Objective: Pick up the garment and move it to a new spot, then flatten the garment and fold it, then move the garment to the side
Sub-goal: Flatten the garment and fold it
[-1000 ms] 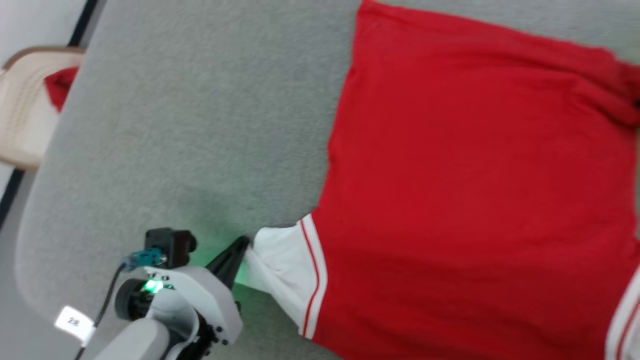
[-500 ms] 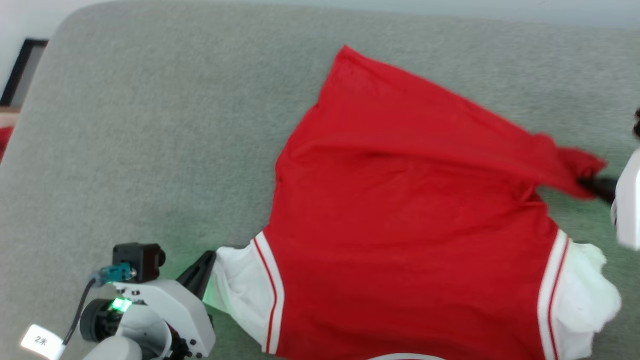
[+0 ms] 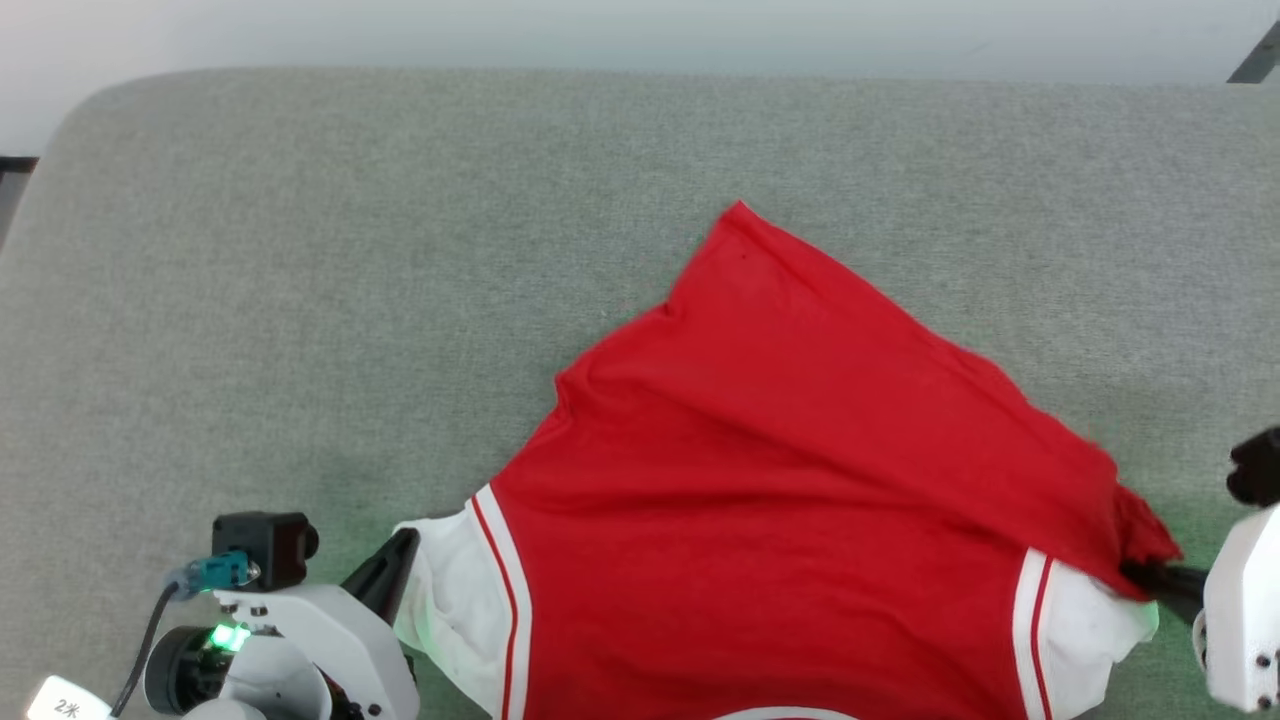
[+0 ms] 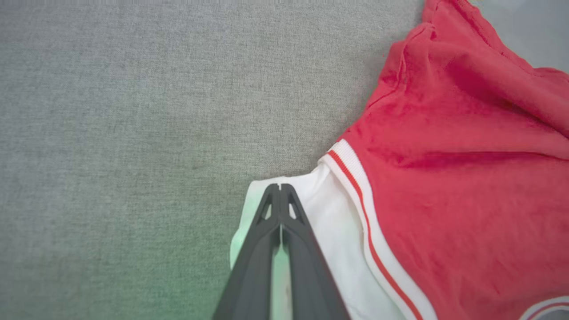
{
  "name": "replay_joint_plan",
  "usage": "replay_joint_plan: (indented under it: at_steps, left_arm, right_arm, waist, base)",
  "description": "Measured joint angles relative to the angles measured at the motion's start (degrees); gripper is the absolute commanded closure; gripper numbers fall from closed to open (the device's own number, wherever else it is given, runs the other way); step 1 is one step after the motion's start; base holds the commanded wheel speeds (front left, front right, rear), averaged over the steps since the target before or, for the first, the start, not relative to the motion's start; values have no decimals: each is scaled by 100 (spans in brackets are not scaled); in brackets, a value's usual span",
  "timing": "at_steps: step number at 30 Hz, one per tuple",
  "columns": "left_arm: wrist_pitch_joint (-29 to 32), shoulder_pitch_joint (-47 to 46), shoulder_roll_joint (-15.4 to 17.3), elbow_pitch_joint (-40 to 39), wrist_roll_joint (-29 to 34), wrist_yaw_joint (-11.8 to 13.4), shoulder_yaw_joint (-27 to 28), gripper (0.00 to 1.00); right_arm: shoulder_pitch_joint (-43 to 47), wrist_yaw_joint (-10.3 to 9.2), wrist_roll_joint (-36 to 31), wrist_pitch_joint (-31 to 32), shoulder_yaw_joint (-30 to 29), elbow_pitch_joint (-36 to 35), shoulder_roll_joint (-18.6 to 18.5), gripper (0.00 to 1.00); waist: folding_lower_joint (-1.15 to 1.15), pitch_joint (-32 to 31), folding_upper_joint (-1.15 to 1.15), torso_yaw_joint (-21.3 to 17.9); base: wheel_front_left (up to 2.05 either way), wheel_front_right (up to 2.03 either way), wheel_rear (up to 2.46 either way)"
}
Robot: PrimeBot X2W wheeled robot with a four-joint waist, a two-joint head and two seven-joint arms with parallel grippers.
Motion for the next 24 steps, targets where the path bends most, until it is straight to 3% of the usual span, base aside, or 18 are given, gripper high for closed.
replay_joint_plan:
  at_steps: [9, 10, 12, 13, 19, 24]
  left_arm:
    - [7, -5, 13, 8, -22, -2, 1, 100]
    - [8, -8, 12, 16, -23, -8, -1, 100]
    - [9, -24, 9, 38, -25, -13, -4, 100]
    - [9, -34, 8, 42, -25, -23, -7, 100]
    - [1, -34, 18, 69, -25, -25, -3, 100]
    - [-44, 9, 24, 64, -29, -19, -4, 100]
  right_arm:
    - [155, 0, -198, -292, 7, 272, 371, 100]
    - [143, 0, -201, -366, 11, 339, 410, 95]
    - [92, 1, -236, -448, 76, 422, 416, 56]
    - [65, 1, -238, -482, 103, 444, 407, 0]
    - [63, 1, -200, -564, 182, 294, 193, 0]
    - [273, 1, -236, -552, -80, -204, 62, 0]
  waist:
    - [0, 0, 0, -95]
    - [0, 2, 0, -98]
    - [0, -4, 0, -102]
    - [0, -12, 0, -104]
    - [0, -91, 0, -114]
    - [0, -169, 0, -128]
  base:
    - [0, 0, 0]
    - [0, 0, 0]
    - [0, 0, 0]
    - [0, 0, 0]
    - [0, 0, 0]
    - [0, 0, 0]
